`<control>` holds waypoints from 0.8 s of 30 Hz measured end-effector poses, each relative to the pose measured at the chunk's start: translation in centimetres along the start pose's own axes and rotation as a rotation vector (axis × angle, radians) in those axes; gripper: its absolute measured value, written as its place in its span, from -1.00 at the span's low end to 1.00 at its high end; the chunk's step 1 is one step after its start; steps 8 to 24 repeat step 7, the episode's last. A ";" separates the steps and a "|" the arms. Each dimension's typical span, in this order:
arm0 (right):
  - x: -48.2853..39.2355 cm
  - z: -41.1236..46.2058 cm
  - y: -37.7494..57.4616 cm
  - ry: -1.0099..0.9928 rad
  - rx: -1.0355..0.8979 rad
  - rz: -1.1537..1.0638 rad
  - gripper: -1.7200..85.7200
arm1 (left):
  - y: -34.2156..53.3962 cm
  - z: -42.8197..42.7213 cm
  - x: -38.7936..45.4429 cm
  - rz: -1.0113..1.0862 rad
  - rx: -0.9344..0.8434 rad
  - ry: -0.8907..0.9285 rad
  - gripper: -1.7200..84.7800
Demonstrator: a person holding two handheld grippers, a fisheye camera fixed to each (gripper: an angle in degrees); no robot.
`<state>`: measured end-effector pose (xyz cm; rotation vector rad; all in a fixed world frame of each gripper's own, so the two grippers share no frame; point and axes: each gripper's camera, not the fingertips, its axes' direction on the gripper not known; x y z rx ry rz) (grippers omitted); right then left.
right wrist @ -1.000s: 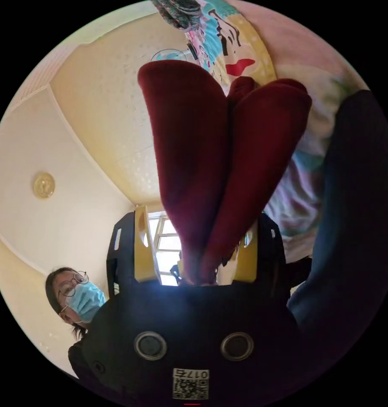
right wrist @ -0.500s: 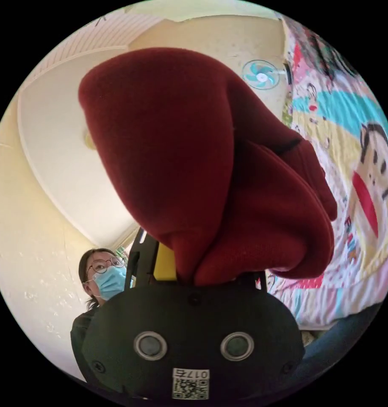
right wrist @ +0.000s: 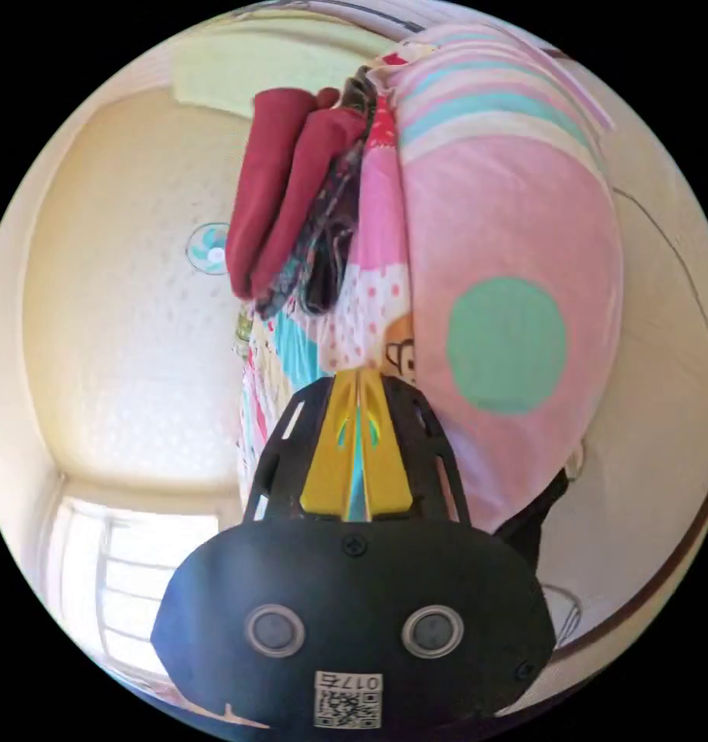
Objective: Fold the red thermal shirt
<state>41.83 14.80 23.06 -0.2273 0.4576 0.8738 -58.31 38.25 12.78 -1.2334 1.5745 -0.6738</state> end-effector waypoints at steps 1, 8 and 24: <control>-1.2 0.0 2.2 0.030 0.020 -0.033 -0.97 | -0.1 0.2 0.2 0.010 -0.003 -0.015 -0.98; -19.6 6.1 7.2 -0.036 -0.326 -0.425 -0.96 | -0.6 3.0 2.0 0.151 -0.068 -0.320 -0.98; -19.6 6.1 7.2 -0.036 -0.326 -0.425 -0.96 | -0.6 3.0 2.0 0.151 -0.068 -0.320 -0.98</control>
